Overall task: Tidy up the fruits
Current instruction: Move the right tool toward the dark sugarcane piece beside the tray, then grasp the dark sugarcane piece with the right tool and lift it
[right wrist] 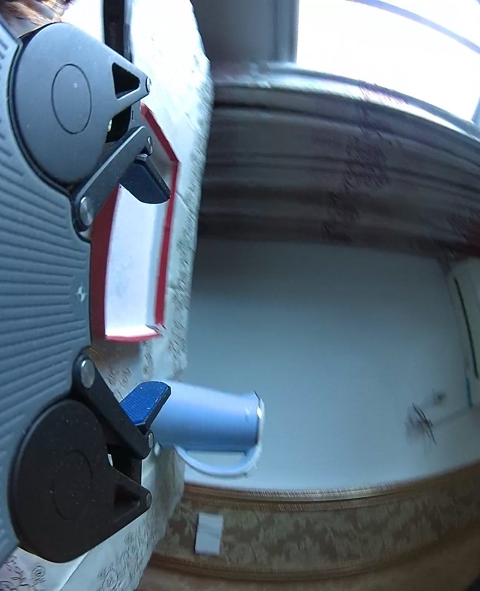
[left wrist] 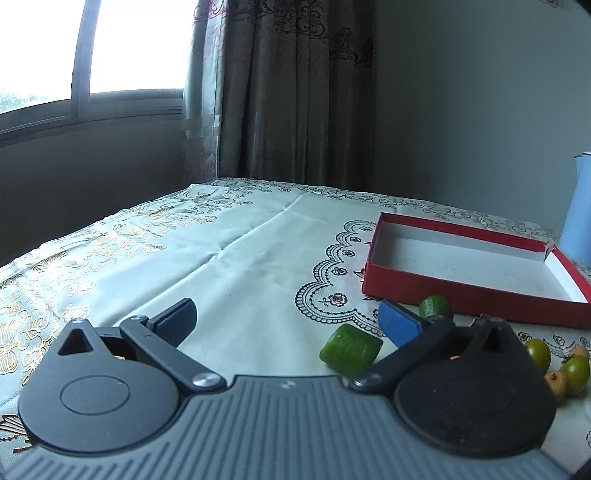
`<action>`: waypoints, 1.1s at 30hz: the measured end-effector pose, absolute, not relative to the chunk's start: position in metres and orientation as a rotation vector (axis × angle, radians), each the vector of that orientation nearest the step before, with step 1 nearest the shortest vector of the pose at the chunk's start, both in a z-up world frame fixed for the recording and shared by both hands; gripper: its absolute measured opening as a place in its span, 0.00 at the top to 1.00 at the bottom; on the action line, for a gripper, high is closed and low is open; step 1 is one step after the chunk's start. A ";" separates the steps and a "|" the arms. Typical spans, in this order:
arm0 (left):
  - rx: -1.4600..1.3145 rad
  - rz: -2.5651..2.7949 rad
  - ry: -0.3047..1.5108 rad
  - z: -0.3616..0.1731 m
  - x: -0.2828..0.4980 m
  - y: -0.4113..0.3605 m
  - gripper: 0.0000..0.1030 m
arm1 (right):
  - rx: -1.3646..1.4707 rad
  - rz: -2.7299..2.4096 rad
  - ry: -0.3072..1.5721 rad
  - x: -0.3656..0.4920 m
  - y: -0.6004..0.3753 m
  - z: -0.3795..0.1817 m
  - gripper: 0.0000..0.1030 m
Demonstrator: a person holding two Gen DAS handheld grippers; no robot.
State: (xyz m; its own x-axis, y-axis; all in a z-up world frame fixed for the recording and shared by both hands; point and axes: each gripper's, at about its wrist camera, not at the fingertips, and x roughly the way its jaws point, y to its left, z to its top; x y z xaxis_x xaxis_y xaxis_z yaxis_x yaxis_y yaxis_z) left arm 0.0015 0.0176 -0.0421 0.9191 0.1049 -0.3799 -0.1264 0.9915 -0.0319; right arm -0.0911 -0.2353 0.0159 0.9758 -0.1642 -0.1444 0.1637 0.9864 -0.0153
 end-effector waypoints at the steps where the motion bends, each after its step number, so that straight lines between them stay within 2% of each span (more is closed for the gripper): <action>1: -0.057 0.118 0.388 -0.042 0.001 0.018 0.00 | 0.001 -0.132 0.169 -0.091 -0.240 0.016 0.00; 21: -0.078 0.107 0.413 -0.043 0.005 0.022 0.00 | -0.002 -0.016 0.348 -0.097 -0.275 -0.021 0.01; 28: -0.072 0.109 0.427 -0.044 0.007 0.020 0.00 | -0.017 0.011 0.439 -0.068 -0.291 -0.024 0.16; 30: -0.071 0.110 0.430 -0.044 0.007 0.019 0.00 | -0.027 0.028 0.479 -0.057 -0.294 -0.028 0.30; 33: -0.069 0.110 0.435 -0.044 0.008 0.019 0.00 | -0.025 0.052 0.541 -0.045 -0.301 -0.034 0.42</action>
State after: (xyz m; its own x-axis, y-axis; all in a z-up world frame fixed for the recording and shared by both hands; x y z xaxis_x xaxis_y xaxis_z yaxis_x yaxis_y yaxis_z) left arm 0.0082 0.0190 -0.0441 0.9012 0.0917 -0.4236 -0.1214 0.9917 -0.0435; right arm -0.0447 -0.3008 -0.0341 0.8560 0.0432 -0.5152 -0.0564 0.9984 -0.0099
